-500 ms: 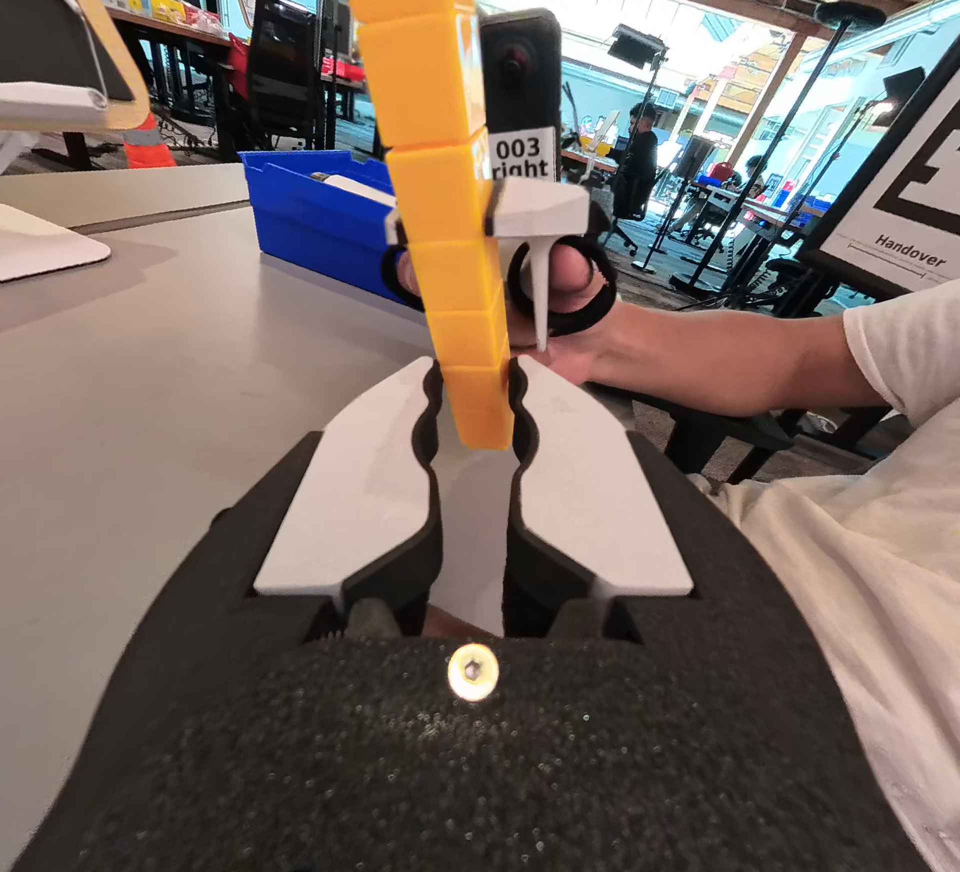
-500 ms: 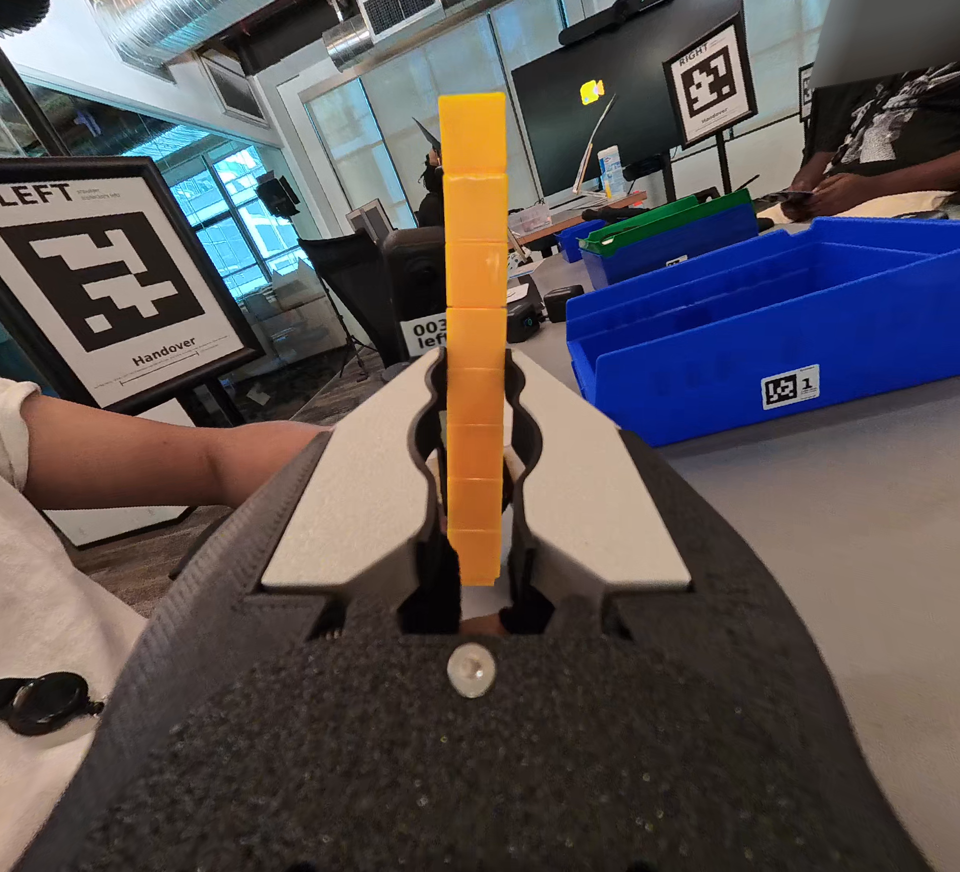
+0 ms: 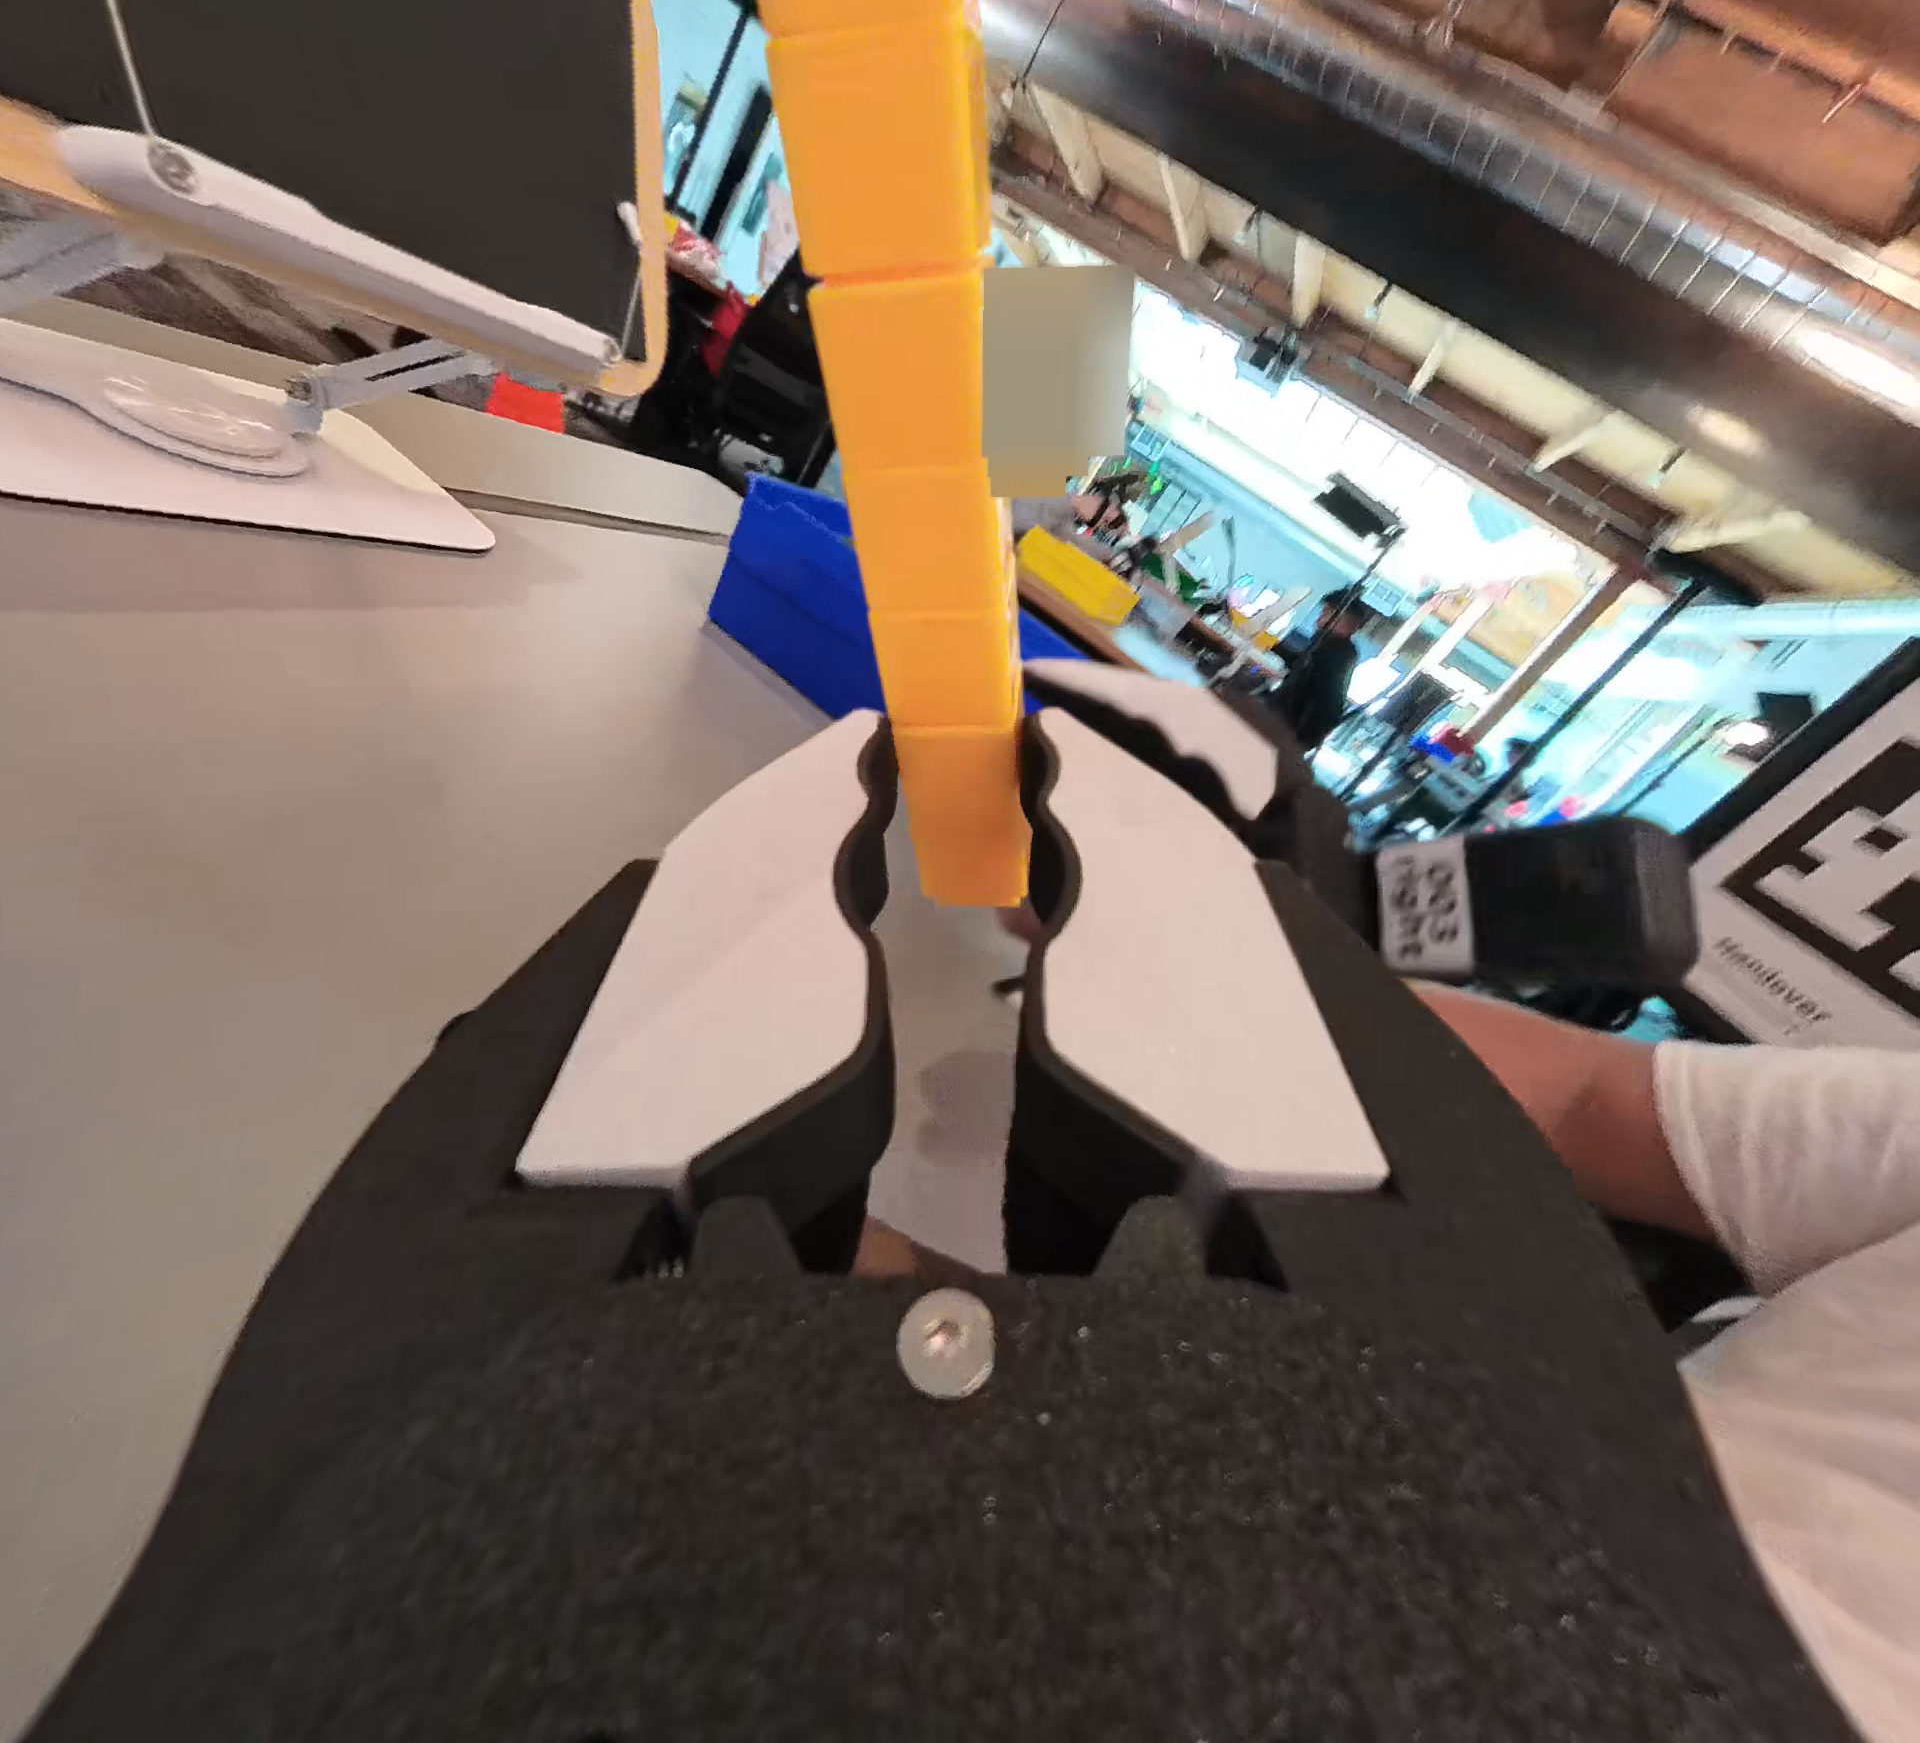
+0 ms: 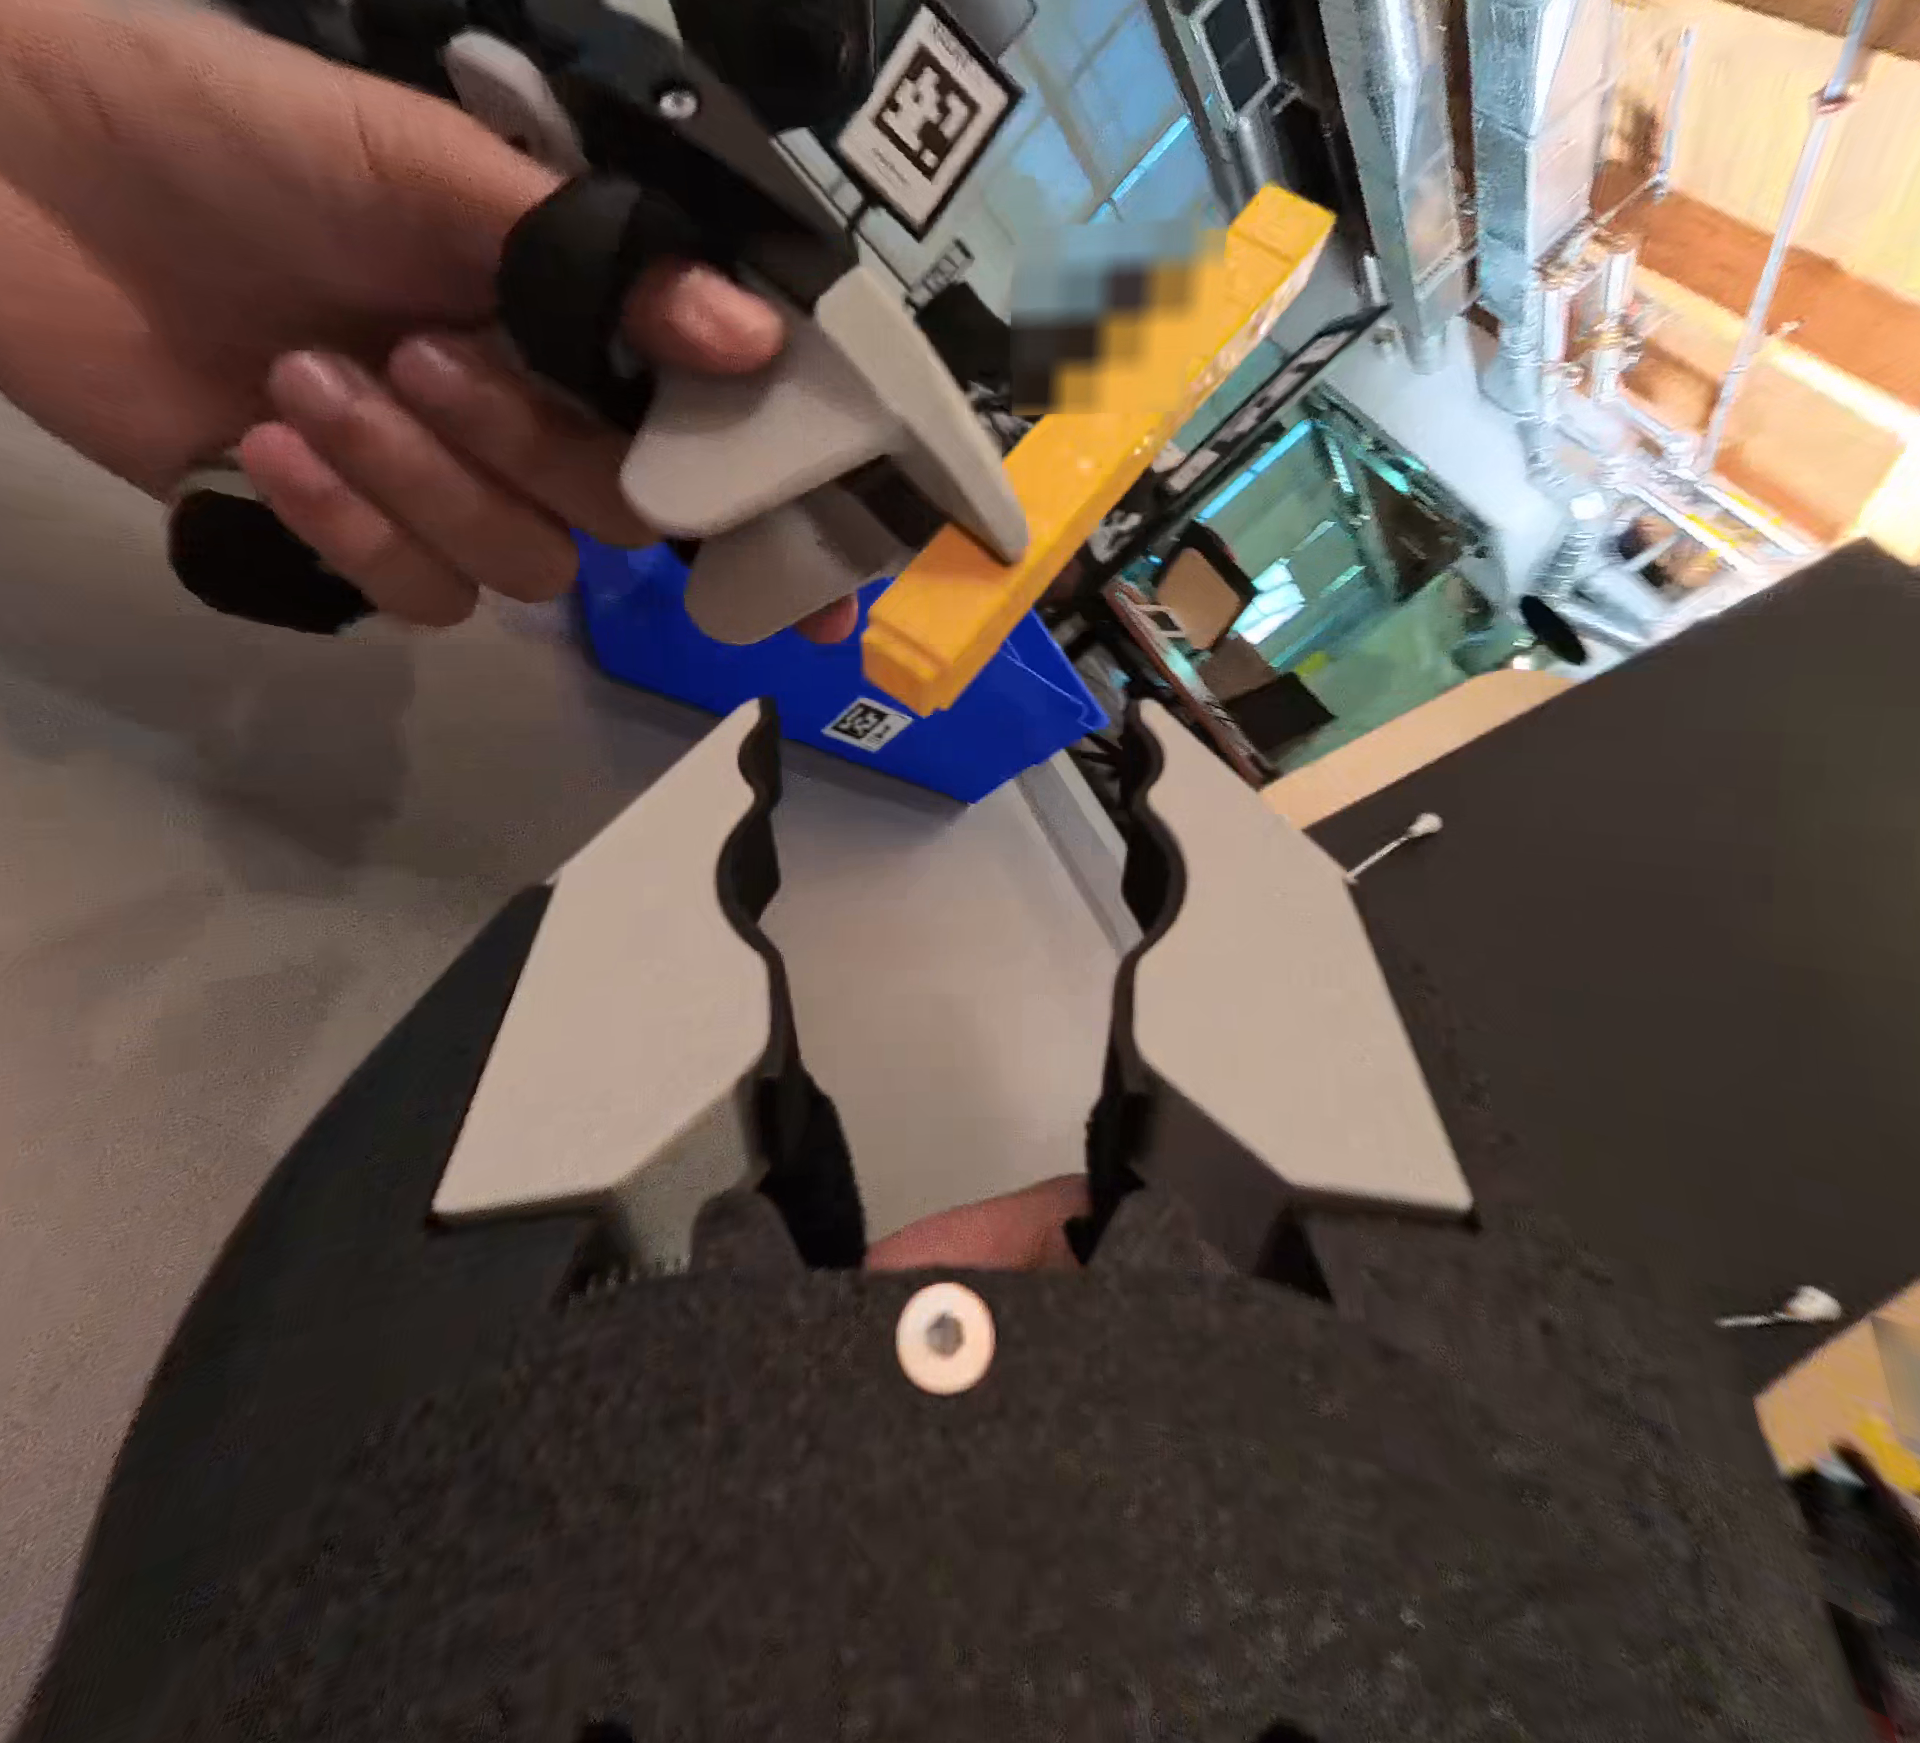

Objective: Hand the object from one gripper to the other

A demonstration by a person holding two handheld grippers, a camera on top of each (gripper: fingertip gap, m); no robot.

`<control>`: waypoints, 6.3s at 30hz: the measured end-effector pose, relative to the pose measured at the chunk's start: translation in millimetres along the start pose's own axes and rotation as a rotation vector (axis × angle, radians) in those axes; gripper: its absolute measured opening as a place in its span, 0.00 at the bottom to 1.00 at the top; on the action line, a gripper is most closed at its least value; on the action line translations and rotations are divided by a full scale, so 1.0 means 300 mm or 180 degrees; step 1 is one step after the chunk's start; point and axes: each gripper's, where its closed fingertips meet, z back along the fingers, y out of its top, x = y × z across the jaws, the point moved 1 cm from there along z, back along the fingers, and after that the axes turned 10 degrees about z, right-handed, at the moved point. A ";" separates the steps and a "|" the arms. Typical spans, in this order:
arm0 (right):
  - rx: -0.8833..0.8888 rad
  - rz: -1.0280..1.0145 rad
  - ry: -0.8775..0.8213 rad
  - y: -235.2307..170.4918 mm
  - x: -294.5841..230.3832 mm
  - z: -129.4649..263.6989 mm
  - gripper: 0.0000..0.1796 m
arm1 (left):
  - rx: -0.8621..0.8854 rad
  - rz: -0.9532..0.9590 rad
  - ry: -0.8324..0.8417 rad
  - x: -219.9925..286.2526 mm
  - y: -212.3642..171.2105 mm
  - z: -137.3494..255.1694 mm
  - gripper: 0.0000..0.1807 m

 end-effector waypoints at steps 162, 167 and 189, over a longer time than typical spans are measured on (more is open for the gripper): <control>-0.0006 -0.1664 0.2780 -0.017 -0.084 0.129 0.11 | -0.1473 -0.1892 0.0064 0.138 -0.159 -0.021 0.13; 0.0411 -0.2345 0.2455 -0.018 0.034 0.119 0.11 | -0.1092 -0.1699 0.0151 0.131 -0.107 -0.023 0.29; 0.2400 -0.5235 0.1096 -0.015 0.308 0.099 0.11 | 0.0116 -0.0517 -0.0389 0.154 -0.069 -0.095 0.13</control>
